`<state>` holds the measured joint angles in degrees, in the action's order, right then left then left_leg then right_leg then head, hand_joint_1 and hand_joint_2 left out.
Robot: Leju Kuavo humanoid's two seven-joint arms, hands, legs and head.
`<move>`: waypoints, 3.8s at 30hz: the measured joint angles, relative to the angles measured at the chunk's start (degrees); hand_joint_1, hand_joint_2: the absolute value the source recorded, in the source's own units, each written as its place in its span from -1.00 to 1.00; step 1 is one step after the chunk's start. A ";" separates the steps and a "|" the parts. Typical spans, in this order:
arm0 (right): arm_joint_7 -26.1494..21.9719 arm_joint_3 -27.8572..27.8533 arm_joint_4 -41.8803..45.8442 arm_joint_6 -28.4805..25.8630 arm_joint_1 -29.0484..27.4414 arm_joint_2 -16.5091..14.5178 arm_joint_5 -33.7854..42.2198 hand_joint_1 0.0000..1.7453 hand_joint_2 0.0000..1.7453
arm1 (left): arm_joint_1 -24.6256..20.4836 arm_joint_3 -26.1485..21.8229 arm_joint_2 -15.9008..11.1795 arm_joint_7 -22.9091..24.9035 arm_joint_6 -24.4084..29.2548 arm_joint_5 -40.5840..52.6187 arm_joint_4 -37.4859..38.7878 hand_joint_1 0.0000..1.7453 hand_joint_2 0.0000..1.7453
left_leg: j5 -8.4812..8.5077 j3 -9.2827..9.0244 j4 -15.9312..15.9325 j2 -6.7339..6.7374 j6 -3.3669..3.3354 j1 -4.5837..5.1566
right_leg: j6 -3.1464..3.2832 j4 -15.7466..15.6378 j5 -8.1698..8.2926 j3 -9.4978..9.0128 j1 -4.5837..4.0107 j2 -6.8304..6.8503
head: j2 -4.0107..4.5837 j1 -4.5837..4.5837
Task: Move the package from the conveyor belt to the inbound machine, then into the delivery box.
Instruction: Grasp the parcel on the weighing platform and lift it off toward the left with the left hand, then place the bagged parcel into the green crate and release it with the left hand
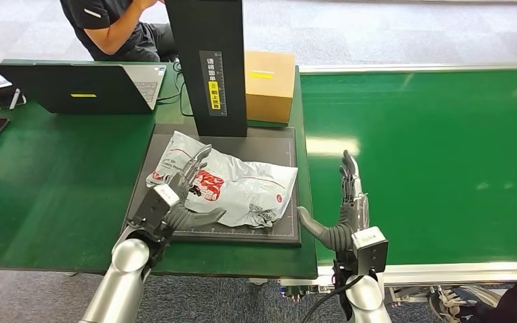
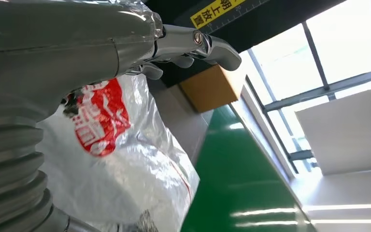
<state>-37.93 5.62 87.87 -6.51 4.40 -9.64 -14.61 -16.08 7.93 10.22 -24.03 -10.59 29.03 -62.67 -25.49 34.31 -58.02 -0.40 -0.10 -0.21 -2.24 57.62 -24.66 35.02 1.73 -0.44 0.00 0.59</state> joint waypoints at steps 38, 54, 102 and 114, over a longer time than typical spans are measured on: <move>-0.54 -1.40 -3.26 0.40 2.22 -3.19 -0.58 -1.00 1.00 | -18.48 7.02 0.96 10.25 13.84 29.69 31.65 1.00 1.00 | 0.02 -0.19 0.00 -0.02 0.00 0.00 | -0.01 0.01 0.01 -0.23 0.01 0.02 | 0.00 -0.01; -0.28 -2.09 -3.26 0.89 2.21 -3.19 1.28 -1.00 1.00 | -15.20 5.72 -0.23 12.38 23.61 30.97 26.53 1.00 1.00 | 0.02 -0.13 0.02 -0.01 0.01 0.00 | 0.00 0.01 0.01 -0.16 0.00 0.01 | 0.00 -0.01; 2.48 -3.17 4.00 -2.49 -2.70 -3.19 2.98 -1.00 1.00 | -9.10 -30.91 -11.57 6.69 50.23 26.99 13.42 -1.00 -1.00 | 0.03 -0.05 0.02 0.04 0.02 -0.01 | 0.05 0.03 -0.04 -0.02 -0.01 -0.03 | 0.00 0.00; 2.45 -3.25 4.19 -1.32 -2.73 -3.19 2.65 -1.00 1.00 | -4.41 -29.19 -6.41 -5.14 41.39 11.63 0.88 -1.00 -1.00 | 0.02 -0.05 0.02 0.04 0.03 -0.01 | 0.05 0.02 -0.03 -0.02 -0.01 -0.03 | 0.00 0.01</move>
<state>-35.48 2.37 92.06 -7.83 1.67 -12.83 -11.97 -20.49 -21.26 3.82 -29.17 30.80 40.66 -61.79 -25.46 34.25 -57.99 -0.36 -0.08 -0.23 -2.18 57.65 -24.69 35.01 1.71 -0.46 0.00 0.60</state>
